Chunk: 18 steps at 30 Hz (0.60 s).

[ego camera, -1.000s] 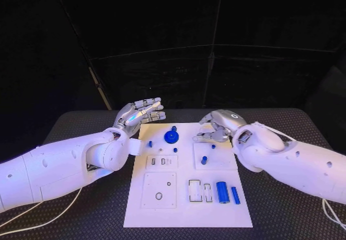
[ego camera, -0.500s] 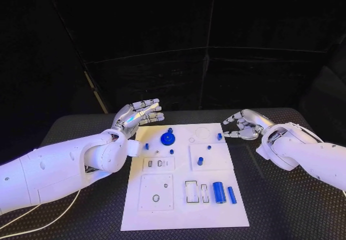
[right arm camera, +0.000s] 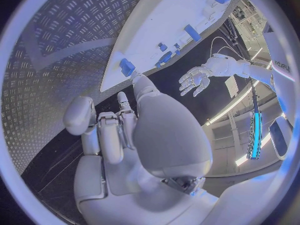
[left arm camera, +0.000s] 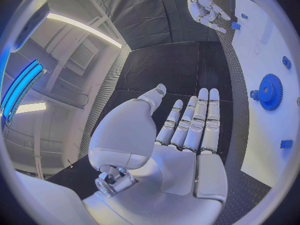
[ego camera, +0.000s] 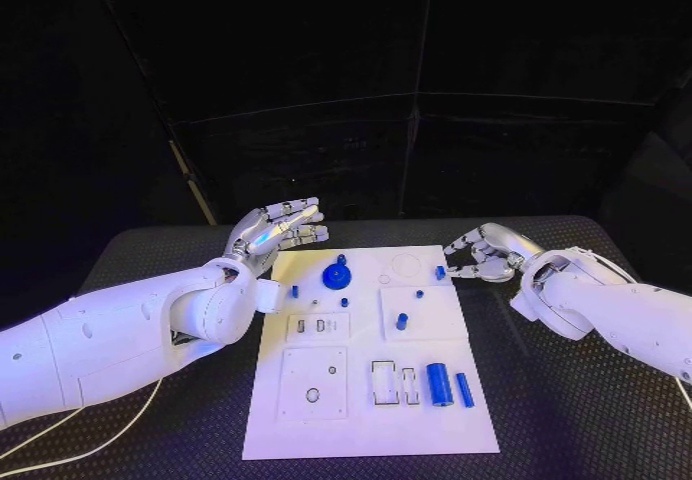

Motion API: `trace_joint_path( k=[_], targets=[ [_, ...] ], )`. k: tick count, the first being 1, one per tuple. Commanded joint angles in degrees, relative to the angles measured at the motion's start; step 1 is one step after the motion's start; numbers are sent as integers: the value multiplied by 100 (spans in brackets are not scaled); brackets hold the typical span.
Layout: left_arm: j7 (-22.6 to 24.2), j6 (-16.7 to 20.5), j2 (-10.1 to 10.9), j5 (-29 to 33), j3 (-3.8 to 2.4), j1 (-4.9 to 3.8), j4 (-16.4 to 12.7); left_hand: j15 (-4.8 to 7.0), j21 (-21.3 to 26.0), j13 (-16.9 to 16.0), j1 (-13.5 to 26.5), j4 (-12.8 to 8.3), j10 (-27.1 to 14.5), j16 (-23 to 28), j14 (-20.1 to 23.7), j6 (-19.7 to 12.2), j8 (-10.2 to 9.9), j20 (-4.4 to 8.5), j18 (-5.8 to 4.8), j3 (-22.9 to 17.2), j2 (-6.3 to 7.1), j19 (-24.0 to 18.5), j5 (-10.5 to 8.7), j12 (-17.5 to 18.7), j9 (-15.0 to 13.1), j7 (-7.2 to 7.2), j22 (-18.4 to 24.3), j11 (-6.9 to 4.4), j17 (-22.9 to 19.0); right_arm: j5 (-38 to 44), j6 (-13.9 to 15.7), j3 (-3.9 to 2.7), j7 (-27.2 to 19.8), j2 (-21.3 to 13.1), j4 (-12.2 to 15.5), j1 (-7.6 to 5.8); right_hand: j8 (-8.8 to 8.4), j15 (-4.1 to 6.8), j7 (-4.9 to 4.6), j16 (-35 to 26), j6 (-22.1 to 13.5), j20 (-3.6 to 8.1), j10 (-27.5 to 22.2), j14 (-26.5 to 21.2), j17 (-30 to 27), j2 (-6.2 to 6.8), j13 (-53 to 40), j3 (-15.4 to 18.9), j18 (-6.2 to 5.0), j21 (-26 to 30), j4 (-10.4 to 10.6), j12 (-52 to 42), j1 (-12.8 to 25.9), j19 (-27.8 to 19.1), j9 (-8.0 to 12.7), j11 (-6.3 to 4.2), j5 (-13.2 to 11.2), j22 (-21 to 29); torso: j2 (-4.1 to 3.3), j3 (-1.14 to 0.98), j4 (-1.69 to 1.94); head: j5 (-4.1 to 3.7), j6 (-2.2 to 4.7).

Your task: Assemble the parts on the task board

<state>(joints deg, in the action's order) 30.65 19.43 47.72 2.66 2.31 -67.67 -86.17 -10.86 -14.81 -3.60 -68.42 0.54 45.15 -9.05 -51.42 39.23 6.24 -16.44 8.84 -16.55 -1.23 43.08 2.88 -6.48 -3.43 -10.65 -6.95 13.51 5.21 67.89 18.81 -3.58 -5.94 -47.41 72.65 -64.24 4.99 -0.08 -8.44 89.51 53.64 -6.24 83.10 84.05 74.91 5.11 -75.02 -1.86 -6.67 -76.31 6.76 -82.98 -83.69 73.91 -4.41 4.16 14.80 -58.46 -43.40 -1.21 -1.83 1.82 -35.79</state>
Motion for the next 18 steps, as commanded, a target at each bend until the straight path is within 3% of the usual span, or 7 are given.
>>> trace_joint_path(
  k=[1,6,18],
  targets=[
    [51,-83,-8,-10,-5,-8,-2,1,-35,1,-69,-49,1,24,-19,-25,-9,2,112,1,0,30,20,22,3,-538,9,-1,-7,63,-209,-4,-156,48,-58,-1,41,58,8,-20,106,50,-4,548,1300,-43,-534,-9,64,17,-50,12,-32,-8,-11,-56,-6,-5,0,0,-15,25,-9],
    [49,-92,-11,-10,-5,-7,-1,1,-35,1,-69,-49,1,24,-19,-25,-9,2,112,1,0,30,20,22,3,-538,9,-1,-7,161,-278,-4,-171,121,-137,6,66,67,17,-20,191,59,-4,548,1298,-73,-534,-15,64,17,-70,14,-45,-7,-18,-65,-6,-5,1,7,-4,17,-13],
    [47,-97,-7,-10,-5,-7,5,0,-34,0,-71,-53,0,28,-18,-19,-8,2,112,1,0,30,20,24,3,-537,12,-1,-9,216,-316,-4,-189,202,-226,11,86,72,13,-11,286,67,8,554,1327,-129,-550,-34,70,6,-78,6,-44,8,-20,-67,-6,-30,0,7,-17,25,-37]
  ],
)
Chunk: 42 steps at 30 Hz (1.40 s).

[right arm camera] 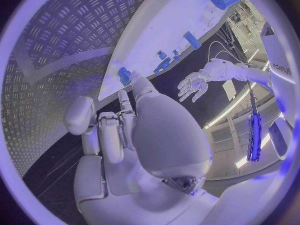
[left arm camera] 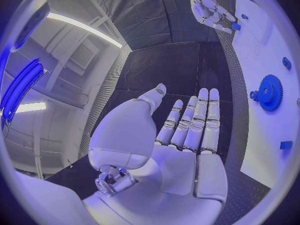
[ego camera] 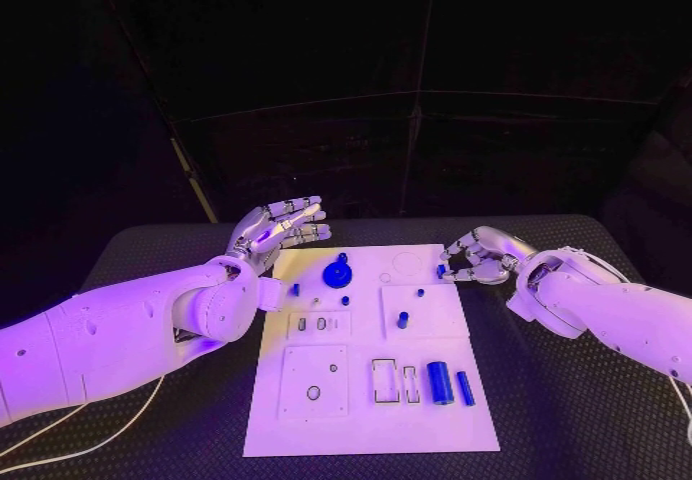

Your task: Assemble the parts on the task board

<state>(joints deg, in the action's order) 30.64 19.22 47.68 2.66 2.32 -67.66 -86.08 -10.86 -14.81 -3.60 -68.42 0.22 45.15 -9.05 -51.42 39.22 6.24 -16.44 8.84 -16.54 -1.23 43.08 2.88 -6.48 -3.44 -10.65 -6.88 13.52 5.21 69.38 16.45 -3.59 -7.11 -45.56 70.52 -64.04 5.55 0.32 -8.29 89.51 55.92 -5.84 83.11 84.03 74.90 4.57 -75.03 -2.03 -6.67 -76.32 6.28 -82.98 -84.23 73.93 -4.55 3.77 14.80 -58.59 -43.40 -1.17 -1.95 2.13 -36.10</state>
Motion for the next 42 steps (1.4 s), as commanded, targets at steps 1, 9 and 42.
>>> trace_joint_path(
  k=[1,9,42],
  targets=[
    [47,-76,-3,-10,-5,-8,-4,0,-34,0,-71,-21,0,28,-19,-19,-8,2,111,1,0,30,20,24,3,-537,5,-2,-9,68,-85,-3,-69,27,-24,-9,36,31,-6,-10,79,27,8,557,1332,-86,-551,-20,71,3,-30,5,13,9,-7,-26,-7,-22,-2,3,-5,-9,-10],
    [43,-75,-5,-10,-5,-8,-3,0,-33,0,-72,-23,0,30,-18,-16,-7,2,111,0,-1,30,21,25,2,-537,7,-2,-11,160,-156,-3,-45,109,-117,-1,69,31,2,-6,229,28,22,559,1344,-145,-568,-49,75,-6,-42,-5,12,22,-10,-30,-16,-39,-1,-1,10,-17,-43],
    [35,-72,9,-10,-6,-8,6,0,-32,0,-76,-27,-1,33,-19,-15,-7,2,111,-3,-5,31,21,26,2,-537,9,-1,-12,290,-41,-4,19,214,-247,18,199,114,131,11,674,92,84,571,1396,-410,-635,-217,79,-29,-37,-46,19,56,-21,-139,-183,-81,8,-4,1,-3,-94]
  ],
)
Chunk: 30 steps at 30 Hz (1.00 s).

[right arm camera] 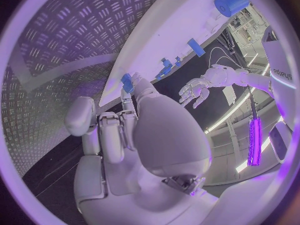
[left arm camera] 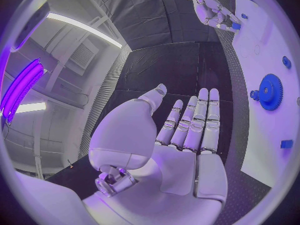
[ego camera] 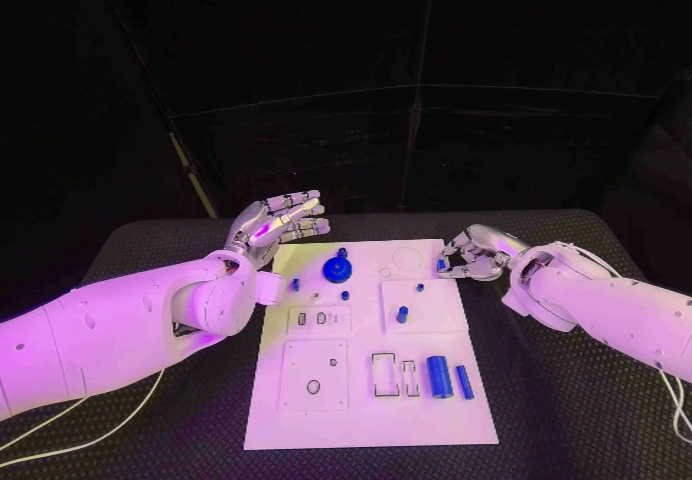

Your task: Assemble the parts on the task board

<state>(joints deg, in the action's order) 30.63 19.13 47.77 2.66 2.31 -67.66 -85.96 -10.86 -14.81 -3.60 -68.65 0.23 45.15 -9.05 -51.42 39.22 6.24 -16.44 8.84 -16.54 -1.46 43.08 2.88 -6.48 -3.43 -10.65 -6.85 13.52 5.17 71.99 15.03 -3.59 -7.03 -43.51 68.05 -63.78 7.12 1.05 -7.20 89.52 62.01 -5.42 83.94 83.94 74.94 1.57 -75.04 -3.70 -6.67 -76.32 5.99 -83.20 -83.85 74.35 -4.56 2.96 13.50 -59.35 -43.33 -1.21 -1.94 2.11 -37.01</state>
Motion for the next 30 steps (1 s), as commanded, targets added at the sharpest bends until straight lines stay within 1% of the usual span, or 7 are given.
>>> trace_joint_path(
  k=[1,5,10,17,22,25,30],
  targets=[
    [36,-62,1,-10,-5,-8,-6,-1,-32,0,-54,-27,-1,33,-19,-15,-7,2,111,-3,18,31,20,26,2,-537,6,-1,-8,29,132,-3,14,12,-1,-8,53,56,38,12,94,65,8,581,1396,-146,-640,-82,81,-33,-13,-27,-31,21,-19,-74,-140,-14,0,-1,1,-1,-3],
    [34,-62,2,-10,-5,-8,-7,-1,-32,0,-54,-27,-1,33,-19,-15,-7,2,111,-3,18,31,20,26,2,-537,6,-1,-8,29,290,-4,19,15,14,-7,77,81,70,19,152,90,32,586,1417,-232,-667,-161,87,-46,-23,-46,-49,40,-18,-101,-233,-43,0,0,1,-1,-7],
    [31,-62,9,-10,-5,-8,-11,-1,-32,0,-54,-27,-1,33,-19,-15,-7,2,111,-3,18,31,20,26,2,-537,6,-1,-8,29,510,-4,38,-33,160,-6,80,91,79,25,162,100,41,590,1436,-258,-677,-195,91,-56,-33,-52,-59,52,-14,-111,-225,-62,6,-4,-4,6,-6],
    [25,-68,29,-10,-5,-9,-29,-1,-29,0,-61,-35,-3,40,-20,25,-1,2,110,-7,9,31,20,29,-2,-538,11,-1,-11,8,674,-6,302,-258,964,-7,64,94,71,28,140,110,33,592,1445,-226,-667,-192,93,-55,-11,-40,8,56,0,-108,-138,-61,25,13,6,16,7],
    [22,-76,34,-10,-5,-10,-37,-1,-28,-1,-61,-35,-1,40,-21,40,2,2,110,-8,6,31,20,29,-4,-536,12,-1,-12,38,754,-6,694,-244,1619,-8,43,89,60,30,115,111,28,594,1452,-205,-659,-183,94,-55,28,-31,90,60,15,-100,-151,-61,59,24,34,31,-15],
    [20,-78,25,-10,-5,-10,-18,-1,-27,-1,-62,-36,3,42,-23,59,7,2,109,-8,4,30,20,28,-6,-534,14,-2,-13,108,793,-5,920,-110,1854,-7,42,89,64,31,116,111,27,595,1455,-220,-656,-197,94,-55,30,-27,92,61,17,-101,-164,-61,76,19,45,57,-41],
    [14,-79,-12,-9,-5,-12,27,-1,-25,-3,-61,-37,9,44,-24,77,12,3,109,-7,3,30,20,26,-8,-531,16,-5,-14,451,838,-5,1196,201,2018,62,45,94,74,34,129,113,29,597,1464,-241,-658,-238,95,-56,7,-28,64,67,18,-109,-155,-66,113,33,68,84,-100]
  ],
)
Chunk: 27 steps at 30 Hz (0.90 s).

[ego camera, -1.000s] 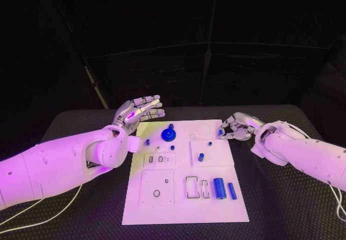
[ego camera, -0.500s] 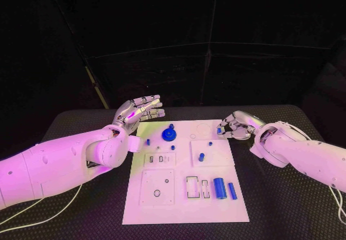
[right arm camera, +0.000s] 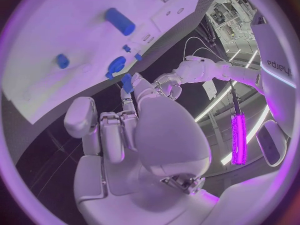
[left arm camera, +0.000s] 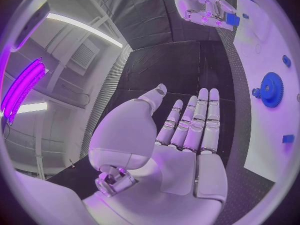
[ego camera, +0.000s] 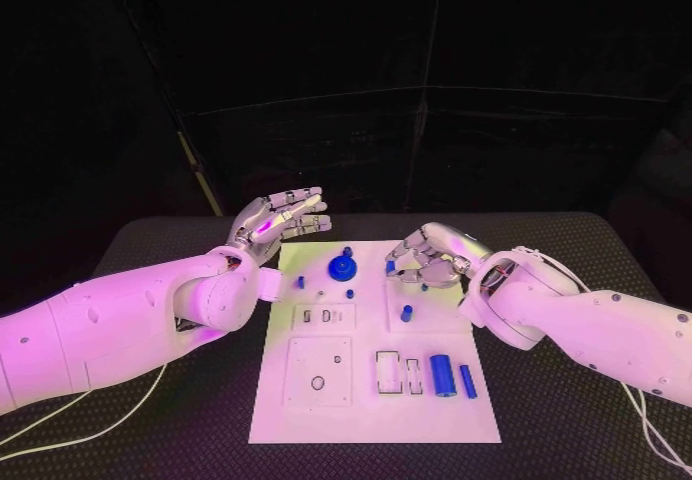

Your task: Assemble the parts on the task board

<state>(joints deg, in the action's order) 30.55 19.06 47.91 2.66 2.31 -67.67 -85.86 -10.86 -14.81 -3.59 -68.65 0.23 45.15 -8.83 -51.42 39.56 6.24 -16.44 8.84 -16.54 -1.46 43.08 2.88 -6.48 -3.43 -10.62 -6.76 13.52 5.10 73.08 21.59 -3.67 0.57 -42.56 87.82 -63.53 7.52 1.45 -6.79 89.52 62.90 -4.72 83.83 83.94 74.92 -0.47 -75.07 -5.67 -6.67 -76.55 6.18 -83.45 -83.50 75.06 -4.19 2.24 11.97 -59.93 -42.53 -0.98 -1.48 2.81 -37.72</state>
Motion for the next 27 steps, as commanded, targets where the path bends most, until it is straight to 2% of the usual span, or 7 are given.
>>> trace_joint_path(
  k=[1,4,8,14,19,23,27],
  targets=[
    [20,-68,-40,-9,-6,-11,29,-1,-25,-3,-61,-38,9,22,-25,44,12,3,109,-7,3,30,20,26,-8,-534,8,-5,-8,395,183,2,462,194,23,59,5,54,33,35,42,43,38,597,1468,-41,-652,-49,94,-33,-16,0,25,-4,-19,-39,3,-6,49,14,20,21,-46],
    [9,-69,-79,-9,-5,-13,46,-1,-25,-3,-61,-38,9,22,-25,44,12,3,109,-7,3,30,20,26,-8,-534,8,-5,-8,588,181,2,519,421,-32,130,3,56,33,36,40,44,31,598,1470,-47,-643,-60,94,-32,-22,9,19,-3,-17,-39,12,-5,74,28,24,67,-74],
    [1,-64,-117,-8,-5,-17,52,0,-24,-4,-59,-38,16,23,-26,62,17,3,109,-6,2,30,20,23,-10,-532,9,-6,-9,888,156,2,653,673,-61,231,-5,56,26,34,29,45,23,597,1466,-40,-631,-65,90,-22,-22,19,29,-13,-13,-36,22,18,90,35,48,106,-115],
    [-2,-44,-131,-8,-5,-24,67,0,-23,-5,-58,-38,21,24,-27,69,20,3,109,-4,3,30,19,21,-11,-530,11,-8,-9,1256,139,3,1004,939,-125,354,-7,55,26,34,28,46,11,596,1464,-42,-614,-77,86,-14,-25,33,31,-20,-10,-35,38,36,118,50,55,196,-203],
    [-6,-25,-120,-7,-5,-29,71,0,-23,-5,-58,-38,21,24,-27,69,20,3,109,-4,3,30,19,21,-11,-530,11,-8,-9,1451,94,4,1224,1105,-157,464,-7,55,26,32,27,46,6,595,1460,-41,-607,-78,87,-14,-25,39,33,-19,-10,-35,42,35,112,37,43,251,-236],
    [-6,-22,-124,-7,-4,-31,71,0,-23,-5,-58,-38,21,24,-27,69,20,3,109,-4,3,30,19,21,-11,-530,11,-8,-9,1556,28,7,1316,1208,-188,518,-10,55,23,32,24,46,6,595,1460,-29,-606,-79,86,-12,-27,41,40,-20,-8,-34,52,39,113,41,46,252,-251],
    [-9,-23,-135,-7,-4,-33,76,0,-23,-5,-58,-38,21,24,-27,69,20,3,109,-4,3,30,19,21,-11,-530,11,-8,-9,1635,-62,12,1382,1288,-233,548,-14,54,20,31,19,46,5,594,1456,-15,-606,-77,86,-11,-25,42,55,-19,-6,-31,58,41,114,35,48,253,-265]
  ],
)
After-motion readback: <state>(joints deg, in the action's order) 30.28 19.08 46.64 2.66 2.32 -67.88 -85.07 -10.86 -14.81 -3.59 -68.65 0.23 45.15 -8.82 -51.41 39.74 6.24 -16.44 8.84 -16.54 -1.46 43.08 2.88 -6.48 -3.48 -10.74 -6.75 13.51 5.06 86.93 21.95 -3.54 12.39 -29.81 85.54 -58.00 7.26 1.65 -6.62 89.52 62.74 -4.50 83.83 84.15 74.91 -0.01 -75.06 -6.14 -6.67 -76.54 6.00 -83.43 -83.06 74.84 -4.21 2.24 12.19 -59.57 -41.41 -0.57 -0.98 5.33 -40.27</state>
